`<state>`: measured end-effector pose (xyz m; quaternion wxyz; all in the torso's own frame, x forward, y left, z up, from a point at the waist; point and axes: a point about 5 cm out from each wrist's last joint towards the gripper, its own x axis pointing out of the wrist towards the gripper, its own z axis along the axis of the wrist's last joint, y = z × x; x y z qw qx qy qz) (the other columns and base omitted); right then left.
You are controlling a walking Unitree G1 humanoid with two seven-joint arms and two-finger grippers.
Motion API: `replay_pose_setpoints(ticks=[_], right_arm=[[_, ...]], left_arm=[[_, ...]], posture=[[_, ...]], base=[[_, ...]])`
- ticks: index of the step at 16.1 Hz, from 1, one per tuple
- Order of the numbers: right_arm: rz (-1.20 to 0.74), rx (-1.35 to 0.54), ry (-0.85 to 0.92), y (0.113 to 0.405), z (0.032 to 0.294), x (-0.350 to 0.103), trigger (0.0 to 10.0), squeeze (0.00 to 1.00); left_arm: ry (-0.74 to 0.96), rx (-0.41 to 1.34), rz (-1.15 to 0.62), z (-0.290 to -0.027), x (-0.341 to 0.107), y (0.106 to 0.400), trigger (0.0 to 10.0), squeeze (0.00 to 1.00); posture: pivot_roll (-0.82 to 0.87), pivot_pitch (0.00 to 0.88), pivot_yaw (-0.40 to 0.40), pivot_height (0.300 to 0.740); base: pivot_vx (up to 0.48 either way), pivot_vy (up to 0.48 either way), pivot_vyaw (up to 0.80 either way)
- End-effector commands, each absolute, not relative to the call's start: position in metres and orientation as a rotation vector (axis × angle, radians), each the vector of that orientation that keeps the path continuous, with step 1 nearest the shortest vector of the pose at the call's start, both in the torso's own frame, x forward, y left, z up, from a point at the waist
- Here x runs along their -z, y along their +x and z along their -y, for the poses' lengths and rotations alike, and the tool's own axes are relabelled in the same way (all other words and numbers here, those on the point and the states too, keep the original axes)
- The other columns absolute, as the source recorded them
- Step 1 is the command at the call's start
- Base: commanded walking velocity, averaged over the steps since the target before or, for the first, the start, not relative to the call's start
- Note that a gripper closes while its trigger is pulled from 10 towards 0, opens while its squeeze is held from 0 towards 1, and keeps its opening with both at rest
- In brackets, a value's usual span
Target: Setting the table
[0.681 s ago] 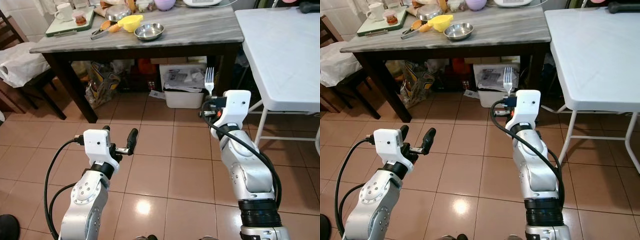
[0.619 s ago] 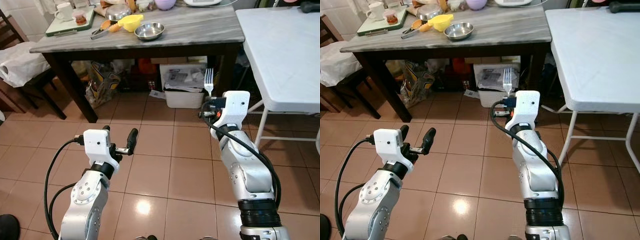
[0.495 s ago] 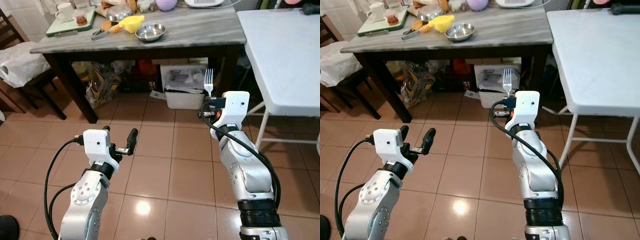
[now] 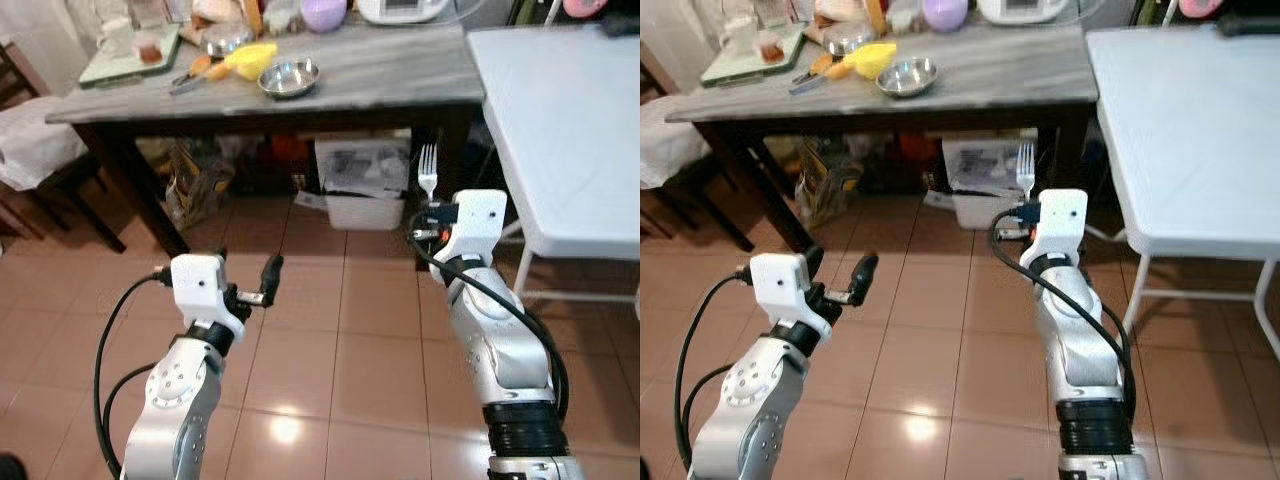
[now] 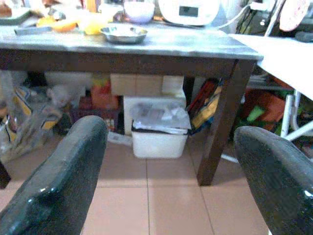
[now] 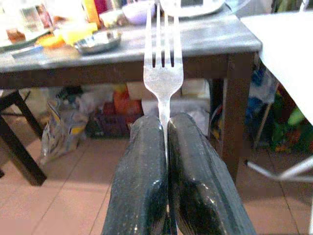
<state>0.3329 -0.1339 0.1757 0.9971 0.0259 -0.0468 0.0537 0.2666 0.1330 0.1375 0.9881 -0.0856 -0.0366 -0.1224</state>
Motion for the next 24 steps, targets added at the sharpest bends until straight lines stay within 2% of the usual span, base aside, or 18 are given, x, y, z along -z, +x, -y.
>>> replay_pose_setpoints(ticks=[1,9,24], right_arm=[[0.095,-0.135,0.058,0.3324,0.1226,-0.1753,10.0,0.0],[0.093,-0.115,0.058,0.3318,0.1253,-0.1716,10.0,0.0],[0.104,-0.136,0.062,0.3341,0.1199,-0.1715,10.0,0.0]], left_arm=[[-0.154,0.23,0.064,-0.1407,-0.1365,0.265,10.0,0.0],[-0.15,0.244,0.062,-0.1401,-0.1379,0.2661,10.0,0.0],[-0.151,0.236,0.071,-0.1401,-0.1376,0.2676,10.0,0.0]], posture=[[-0.15,0.14,0.134,0.74],[-0.15,0.145,0.143,0.74],[-0.15,0.13,0.13,0.74]], base=[[0.349,0.0,0.0],[0.353,0.0,0.0],[0.48,0.0,0.0]])
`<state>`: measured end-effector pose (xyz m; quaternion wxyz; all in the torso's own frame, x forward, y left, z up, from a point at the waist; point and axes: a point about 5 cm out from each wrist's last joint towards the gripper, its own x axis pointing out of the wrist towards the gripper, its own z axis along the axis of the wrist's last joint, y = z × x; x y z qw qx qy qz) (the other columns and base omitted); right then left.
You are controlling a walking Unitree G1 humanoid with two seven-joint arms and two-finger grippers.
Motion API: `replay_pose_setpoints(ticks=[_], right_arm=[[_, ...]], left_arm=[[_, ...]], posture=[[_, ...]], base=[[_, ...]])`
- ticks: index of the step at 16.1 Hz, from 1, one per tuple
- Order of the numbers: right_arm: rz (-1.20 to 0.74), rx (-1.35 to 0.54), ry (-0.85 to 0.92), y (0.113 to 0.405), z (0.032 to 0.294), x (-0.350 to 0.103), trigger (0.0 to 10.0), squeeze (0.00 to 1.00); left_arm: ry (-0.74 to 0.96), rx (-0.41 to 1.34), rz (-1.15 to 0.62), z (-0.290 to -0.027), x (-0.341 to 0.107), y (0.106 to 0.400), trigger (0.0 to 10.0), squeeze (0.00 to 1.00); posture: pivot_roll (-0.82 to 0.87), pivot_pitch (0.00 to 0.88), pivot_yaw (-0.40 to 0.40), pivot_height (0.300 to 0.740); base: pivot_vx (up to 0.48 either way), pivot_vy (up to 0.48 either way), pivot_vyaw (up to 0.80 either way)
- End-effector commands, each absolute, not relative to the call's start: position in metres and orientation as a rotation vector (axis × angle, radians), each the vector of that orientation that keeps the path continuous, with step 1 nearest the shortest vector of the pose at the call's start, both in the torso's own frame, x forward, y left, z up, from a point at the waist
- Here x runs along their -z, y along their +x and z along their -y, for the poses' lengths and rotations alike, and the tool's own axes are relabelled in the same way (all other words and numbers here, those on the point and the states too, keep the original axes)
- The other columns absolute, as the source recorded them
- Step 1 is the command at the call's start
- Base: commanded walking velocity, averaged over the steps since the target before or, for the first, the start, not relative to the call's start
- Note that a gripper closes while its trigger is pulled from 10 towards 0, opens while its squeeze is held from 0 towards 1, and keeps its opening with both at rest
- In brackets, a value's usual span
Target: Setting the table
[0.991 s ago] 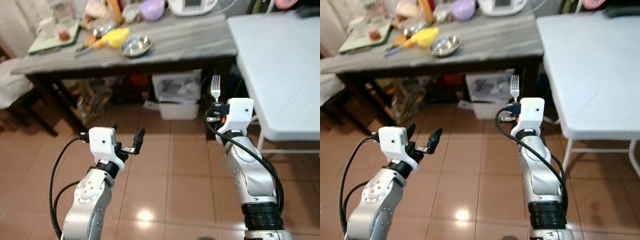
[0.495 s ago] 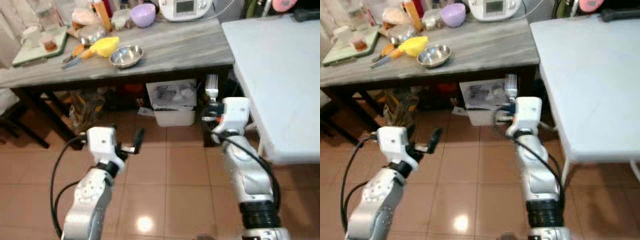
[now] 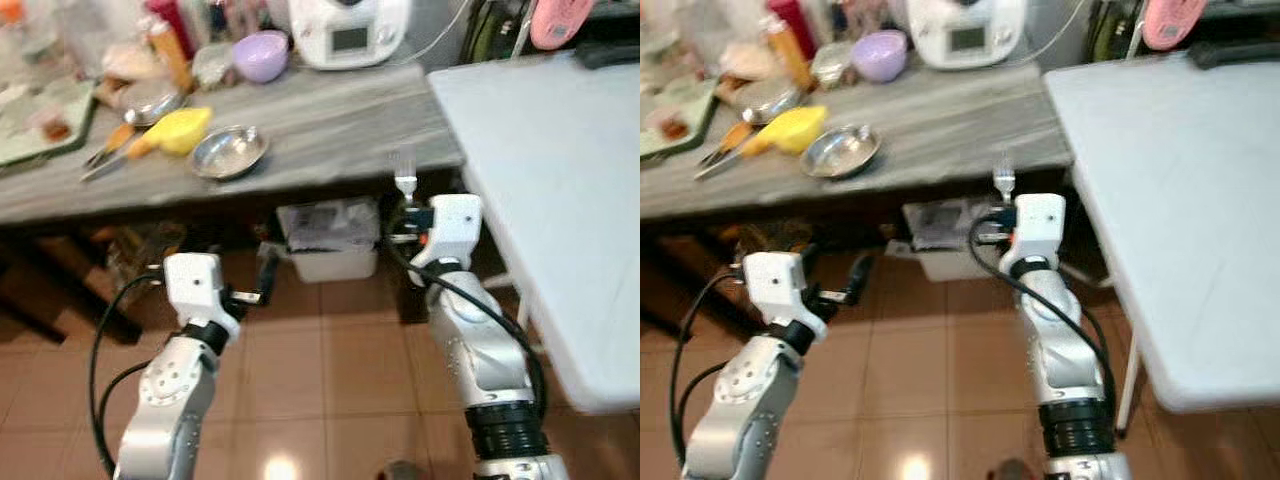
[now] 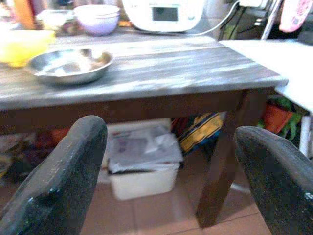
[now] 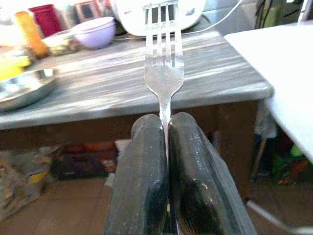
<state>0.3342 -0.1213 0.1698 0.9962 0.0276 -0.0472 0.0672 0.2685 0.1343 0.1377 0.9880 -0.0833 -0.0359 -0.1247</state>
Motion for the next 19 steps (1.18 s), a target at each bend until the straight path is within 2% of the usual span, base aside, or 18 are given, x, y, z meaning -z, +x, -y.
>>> replay_pose_setpoints(ticks=[1,15,19], right_arm=[[0.104,-0.136,0.061,0.3341,0.1197,-0.1715,10.0,0.0],[0.095,-0.125,0.063,0.3321,0.1197,-0.1667,10.0,0.0],[0.095,-0.129,0.075,0.3313,0.1184,-0.1671,10.0,0.0]], left_arm=[[-0.15,0.236,0.071,-0.1403,-0.1376,0.2675,10.0,0.0],[-0.137,0.252,0.058,-0.1396,-0.1366,0.2657,10.0,0.0],[-0.129,0.271,0.065,-0.1453,-0.1372,0.2601,10.0,0.0]], posture=[[-0.15,0.13,0.13,0.74],[-0.15,0.139,0.146,0.74],[-0.15,0.14,0.144,0.74]], base=[[0.48,0.0,0.0],[0.447,0.0,0.0],[0.0,0.0,0.0]])
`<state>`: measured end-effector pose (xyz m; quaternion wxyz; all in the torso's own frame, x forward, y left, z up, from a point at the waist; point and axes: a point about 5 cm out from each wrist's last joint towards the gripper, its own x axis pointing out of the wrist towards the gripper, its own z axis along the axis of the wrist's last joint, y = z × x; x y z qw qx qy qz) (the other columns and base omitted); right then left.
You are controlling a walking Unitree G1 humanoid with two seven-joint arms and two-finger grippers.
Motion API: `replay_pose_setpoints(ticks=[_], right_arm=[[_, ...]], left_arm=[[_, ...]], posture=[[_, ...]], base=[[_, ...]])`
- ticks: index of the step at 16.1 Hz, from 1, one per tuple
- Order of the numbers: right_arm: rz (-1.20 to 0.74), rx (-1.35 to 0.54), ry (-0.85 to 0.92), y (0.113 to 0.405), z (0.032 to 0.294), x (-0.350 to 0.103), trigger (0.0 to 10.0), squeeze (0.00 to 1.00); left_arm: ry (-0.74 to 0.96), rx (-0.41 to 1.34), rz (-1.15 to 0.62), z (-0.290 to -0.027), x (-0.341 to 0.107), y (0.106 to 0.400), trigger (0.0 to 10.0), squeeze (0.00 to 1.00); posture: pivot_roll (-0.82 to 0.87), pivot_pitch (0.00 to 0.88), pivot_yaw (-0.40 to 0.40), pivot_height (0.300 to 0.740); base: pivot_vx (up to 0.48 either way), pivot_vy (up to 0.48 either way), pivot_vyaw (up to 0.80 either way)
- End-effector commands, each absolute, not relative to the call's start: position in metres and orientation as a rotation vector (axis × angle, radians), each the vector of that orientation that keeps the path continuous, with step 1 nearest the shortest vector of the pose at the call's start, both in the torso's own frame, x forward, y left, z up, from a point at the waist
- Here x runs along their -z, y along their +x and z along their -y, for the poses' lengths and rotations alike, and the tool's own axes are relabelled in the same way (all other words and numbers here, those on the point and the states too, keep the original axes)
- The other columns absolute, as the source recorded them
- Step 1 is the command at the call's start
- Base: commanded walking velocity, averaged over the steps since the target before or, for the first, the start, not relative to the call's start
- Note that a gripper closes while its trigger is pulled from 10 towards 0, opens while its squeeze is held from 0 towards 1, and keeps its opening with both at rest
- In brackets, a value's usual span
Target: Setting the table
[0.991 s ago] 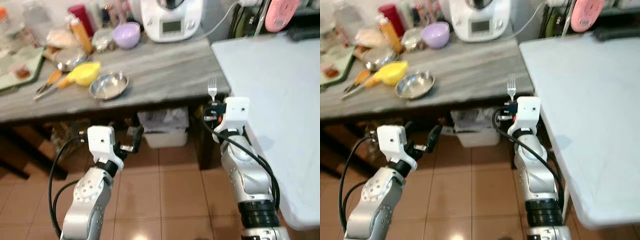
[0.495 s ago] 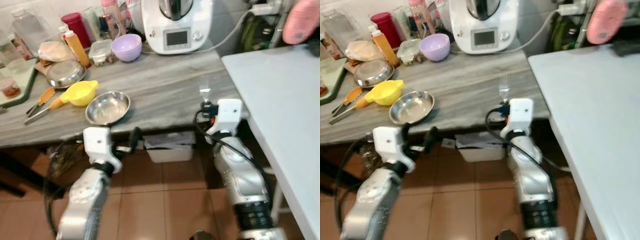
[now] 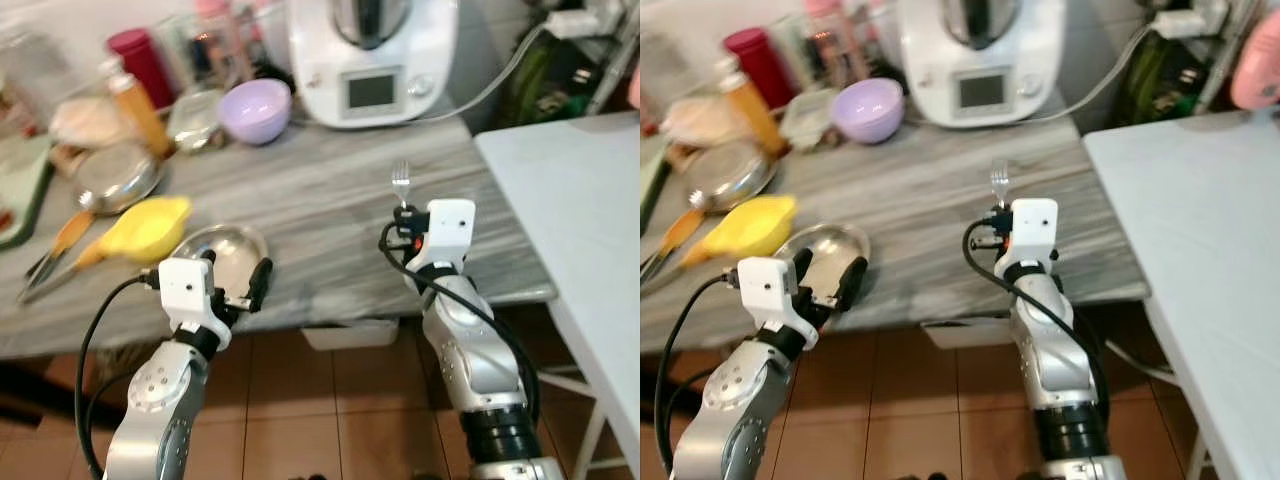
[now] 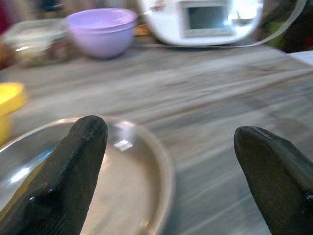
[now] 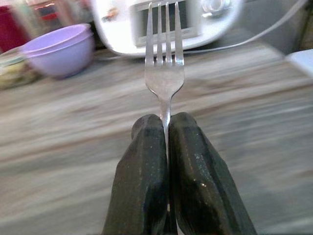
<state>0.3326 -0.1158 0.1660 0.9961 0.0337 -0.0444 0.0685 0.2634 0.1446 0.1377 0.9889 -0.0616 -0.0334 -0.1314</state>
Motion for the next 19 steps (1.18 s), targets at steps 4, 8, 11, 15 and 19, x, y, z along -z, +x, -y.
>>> replay_pose_setpoints(ticks=[4,8,11,15,19], right_arm=[[0.09,-0.139,0.082,0.33,0.117,-0.166,10.0,0.0],[0.078,-0.179,0.119,0.329,0.109,-0.166,10.0,0.0],[0.079,-0.21,0.176,0.331,0.094,-0.173,10.0,0.0],[0.048,-0.266,0.3,0.338,0.071,-0.183,10.0,0.0],[-0.013,-0.274,0.39,0.348,0.057,-0.186,10.0,0.0]], left_arm=[[-0.08,0.305,0.074,-0.156,-0.143,0.256,10.0,0.0],[-0.032,0.319,0.069,-0.167,-0.147,0.246,10.0,0.0],[0.003,0.398,0.038,-0.17,-0.147,0.231,10.0,0.0],[0.036,0.445,0.011,-0.171,-0.147,0.223,10.0,0.0],[0.042,0.503,-0.02,-0.167,-0.146,0.214,10.0,0.0]], posture=[[-0.14,0.144,0.141,0.74],[-0.14,0.153,0.145,0.74],[-0.12,0.169,0.145,0.74],[-0.11,0.175,0.145,0.74],[-0.09,0.183,0.143,0.74]], base=[[0.0,0.0,0.0],[0.0,0.0,0.0],[0.0,0.0,0.0],[0.0,0.0,0.0],[0.0,0.0,0.0]])
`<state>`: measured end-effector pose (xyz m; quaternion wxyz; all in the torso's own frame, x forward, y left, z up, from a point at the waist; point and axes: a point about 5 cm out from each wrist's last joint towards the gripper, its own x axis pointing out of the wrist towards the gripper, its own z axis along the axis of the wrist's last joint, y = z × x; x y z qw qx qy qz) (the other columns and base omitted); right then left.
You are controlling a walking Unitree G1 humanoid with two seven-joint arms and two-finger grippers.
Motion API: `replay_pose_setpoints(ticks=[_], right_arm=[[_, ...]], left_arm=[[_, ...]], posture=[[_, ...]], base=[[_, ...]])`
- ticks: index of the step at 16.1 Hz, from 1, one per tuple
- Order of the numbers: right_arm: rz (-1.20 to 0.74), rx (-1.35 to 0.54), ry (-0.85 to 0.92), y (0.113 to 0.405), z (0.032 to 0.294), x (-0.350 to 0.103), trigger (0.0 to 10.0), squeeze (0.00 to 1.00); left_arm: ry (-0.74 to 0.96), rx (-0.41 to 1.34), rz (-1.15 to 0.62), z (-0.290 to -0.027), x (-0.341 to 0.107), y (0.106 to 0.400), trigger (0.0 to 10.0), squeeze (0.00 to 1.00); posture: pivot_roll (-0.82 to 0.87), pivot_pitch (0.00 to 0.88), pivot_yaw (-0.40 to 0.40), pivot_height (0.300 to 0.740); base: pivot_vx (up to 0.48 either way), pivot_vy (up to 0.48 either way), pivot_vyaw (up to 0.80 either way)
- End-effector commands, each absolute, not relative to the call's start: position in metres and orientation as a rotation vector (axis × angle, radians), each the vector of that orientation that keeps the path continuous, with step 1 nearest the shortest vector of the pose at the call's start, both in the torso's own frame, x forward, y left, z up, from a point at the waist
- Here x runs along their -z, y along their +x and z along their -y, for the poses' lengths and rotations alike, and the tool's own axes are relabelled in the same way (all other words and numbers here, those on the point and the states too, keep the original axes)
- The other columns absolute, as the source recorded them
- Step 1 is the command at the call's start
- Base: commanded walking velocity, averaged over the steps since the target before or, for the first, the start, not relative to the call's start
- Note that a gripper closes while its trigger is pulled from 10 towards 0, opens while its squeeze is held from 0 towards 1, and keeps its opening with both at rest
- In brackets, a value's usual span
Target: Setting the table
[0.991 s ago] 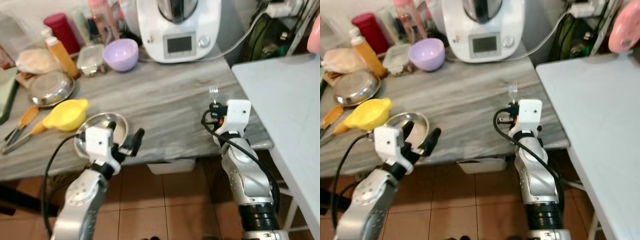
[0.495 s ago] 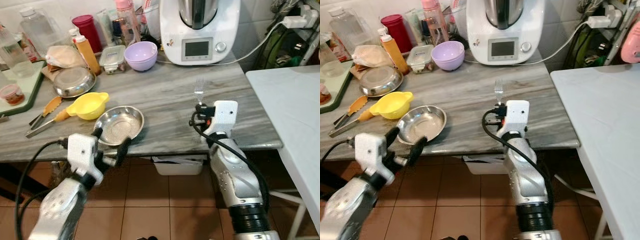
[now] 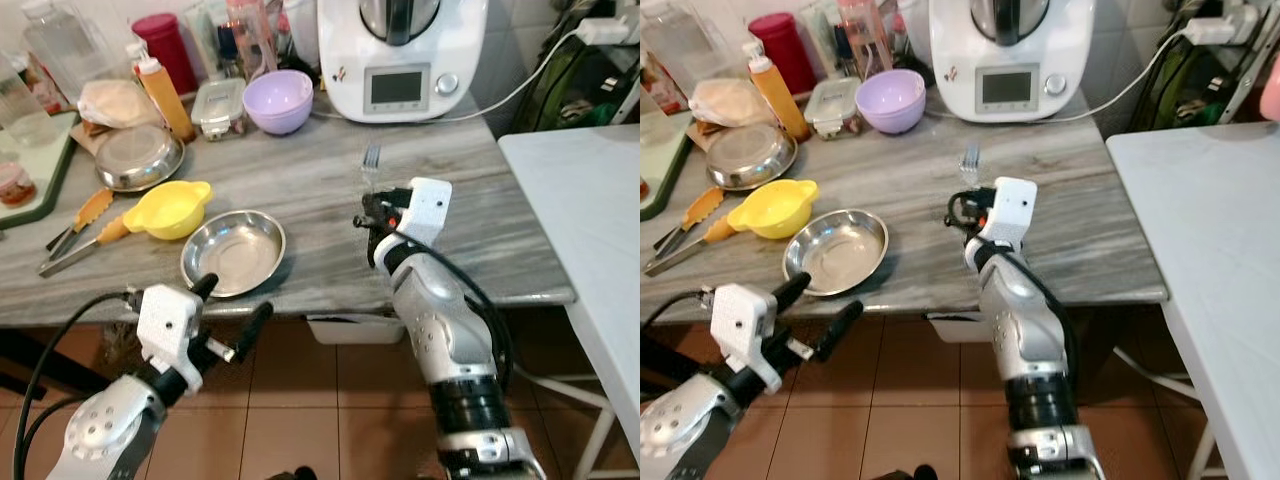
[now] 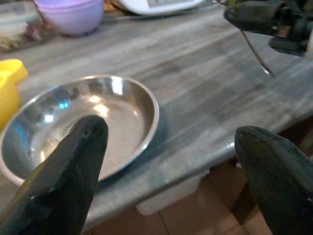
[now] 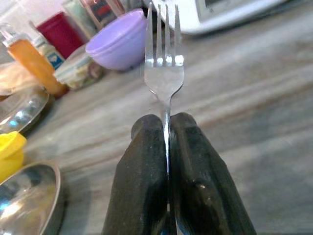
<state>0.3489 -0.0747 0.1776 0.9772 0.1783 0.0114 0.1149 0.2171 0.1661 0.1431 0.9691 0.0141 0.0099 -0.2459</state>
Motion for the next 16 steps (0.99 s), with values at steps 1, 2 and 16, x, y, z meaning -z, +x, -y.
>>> replay_pose_setpoints(ticks=[1,2,16], right_arm=[[-0.036,-0.277,0.416,0.349,0.053,-0.185,10.0,0.0],[-0.052,-0.282,0.432,0.35,0.05,-0.185,10.0,0.0],[-0.303,-0.384,0.582,0.36,-0.004,-0.175,10.0,0.0]], left_arm=[[0.044,0.505,-0.024,-0.167,-0.145,0.214,10.0,0.0],[0.044,0.505,-0.027,-0.167,-0.145,0.213,10.0,0.0],[0.022,0.542,-0.048,-0.162,-0.133,0.217,10.0,0.0]], posture=[[-0.09,0.183,0.143,0.74],[-0.08,0.184,0.141,0.74],[-0.09,0.185,0.133,0.74]], base=[[0.0,0.0,0.0],[0.0,0.0,0.0],[0.0,0.0,0.0]])
